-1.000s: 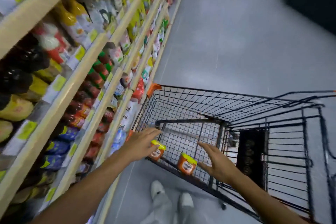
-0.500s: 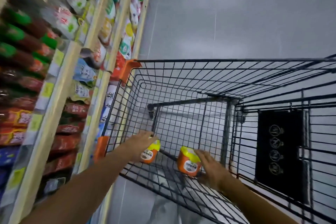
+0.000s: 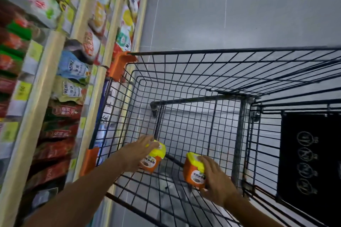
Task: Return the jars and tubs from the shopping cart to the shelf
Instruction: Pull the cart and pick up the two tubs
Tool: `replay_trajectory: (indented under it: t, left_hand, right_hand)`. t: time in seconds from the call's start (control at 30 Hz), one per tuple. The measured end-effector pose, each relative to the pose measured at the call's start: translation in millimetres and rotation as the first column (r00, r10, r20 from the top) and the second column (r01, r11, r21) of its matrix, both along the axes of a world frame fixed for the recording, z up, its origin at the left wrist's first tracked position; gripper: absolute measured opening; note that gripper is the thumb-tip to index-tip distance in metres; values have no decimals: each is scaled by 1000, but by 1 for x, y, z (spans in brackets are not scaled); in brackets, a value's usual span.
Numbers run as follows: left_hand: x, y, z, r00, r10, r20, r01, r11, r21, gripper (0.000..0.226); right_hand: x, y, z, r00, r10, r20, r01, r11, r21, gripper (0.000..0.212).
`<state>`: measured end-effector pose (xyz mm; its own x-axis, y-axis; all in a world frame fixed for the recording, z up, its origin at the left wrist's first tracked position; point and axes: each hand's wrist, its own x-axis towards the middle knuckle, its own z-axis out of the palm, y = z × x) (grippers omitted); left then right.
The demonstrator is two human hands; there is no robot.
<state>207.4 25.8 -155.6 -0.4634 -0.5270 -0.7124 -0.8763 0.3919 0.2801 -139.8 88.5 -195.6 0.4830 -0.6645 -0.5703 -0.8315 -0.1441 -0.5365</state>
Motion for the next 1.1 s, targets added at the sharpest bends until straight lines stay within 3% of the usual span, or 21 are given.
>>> replay_trajectory:
  t: [0.13,0.33,0.5,0.67,0.77,1.1]
  left_hand:
    - [-4,2,-10,992,61,-114,-70,995,-77,102]
    - [-17,-1,-15,991,29,-129,-46,990,-133,99]
    - [-18,2,15,938,211,-275,-256,957,-138,94]
    - [-12,-3,114,825,392,-408,-488,857,-164,96]
    - [-5,-3,191,763,430,-484,-577,790,-208,92]
    - [17,35,469,774,270,-573,-620,506,-599,99]
  right_hand:
    - [-1,6,-10,996,-73,42,76,994,-74,112]
    - [-3,4,-8,996,-48,71,57,988,-141,106]
    - [-8,-17,31,997,-19,81,37,973,-227,107]
    - [-9,-62,135,984,-16,176,65,958,-279,98]
    - [-7,-91,207,971,34,238,65,915,-397,96]
    - [19,-148,474,865,340,370,6,730,-684,94]
